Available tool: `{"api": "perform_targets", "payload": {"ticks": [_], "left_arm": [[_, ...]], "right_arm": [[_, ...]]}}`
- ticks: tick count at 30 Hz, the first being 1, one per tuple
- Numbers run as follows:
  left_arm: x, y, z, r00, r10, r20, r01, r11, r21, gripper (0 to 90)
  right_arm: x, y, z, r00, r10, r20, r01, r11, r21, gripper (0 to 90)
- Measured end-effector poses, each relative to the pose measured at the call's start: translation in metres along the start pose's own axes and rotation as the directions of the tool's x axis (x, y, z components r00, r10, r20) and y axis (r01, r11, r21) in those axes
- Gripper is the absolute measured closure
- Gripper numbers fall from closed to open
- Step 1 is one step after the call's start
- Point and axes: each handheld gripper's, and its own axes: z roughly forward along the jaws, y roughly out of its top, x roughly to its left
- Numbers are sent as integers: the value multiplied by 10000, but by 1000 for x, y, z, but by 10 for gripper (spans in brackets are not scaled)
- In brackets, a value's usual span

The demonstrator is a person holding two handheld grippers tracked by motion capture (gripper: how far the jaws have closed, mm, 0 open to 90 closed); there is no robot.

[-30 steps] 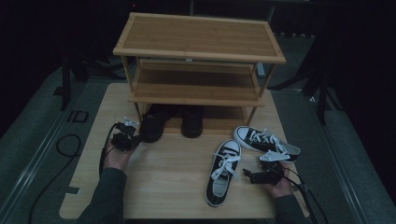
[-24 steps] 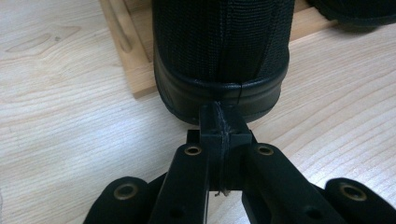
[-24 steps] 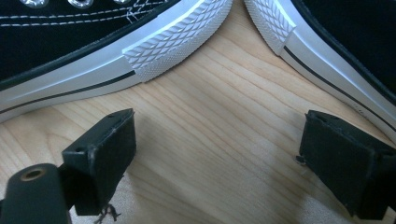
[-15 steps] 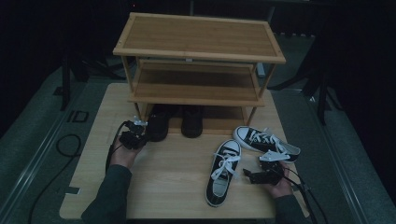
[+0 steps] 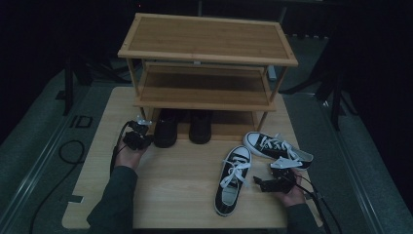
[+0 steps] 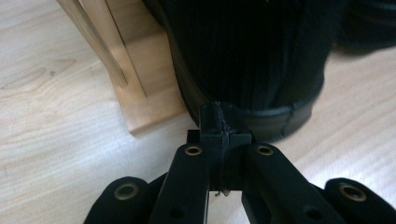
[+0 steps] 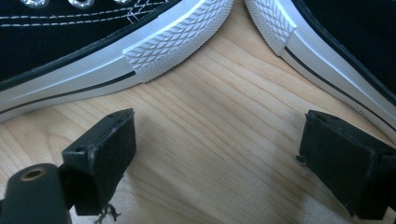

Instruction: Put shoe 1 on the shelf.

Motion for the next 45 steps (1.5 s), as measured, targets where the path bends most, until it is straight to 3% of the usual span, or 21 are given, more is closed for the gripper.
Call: {"api": "perform_targets", "payload": {"ticks": [11,26,33,38,41,42,44,45], "left_arm": [[-16,12,13,9993,378,9,-378,9992,115,895],[-24,25,30,9985,513,-170,-512,9987,33,895],[-22,26,36,9987,384,-344,-388,9992,-118,896],[-22,32,38,9964,594,-599,-593,9982,22,896],[-24,35,40,9959,460,-780,-459,9989,20,897],[-21,36,40,9930,707,-951,-708,9975,26,897],[-19,36,43,9949,635,-790,-644,9979,-90,897],[-19,37,43,9937,656,-910,-667,9977,-94,898]], "right_arm": [[0,0,0,10000,2,-21,-2,10000,4,107],[0,0,0,10000,-21,-24,21,10000,-6,108],[0,0,0,10000,-13,-40,13,10000,1,108],[0,0,1,10000,-33,-34,33,10000,-11,108],[0,0,1,10000,-36,-33,36,10000,-11,108],[0,0,1,10000,-35,-34,35,10000,-10,108],[0,0,1,10000,-33,-33,33,10000,-10,108],[0,0,1,10000,-32,-34,32,10000,-8,108]]}}
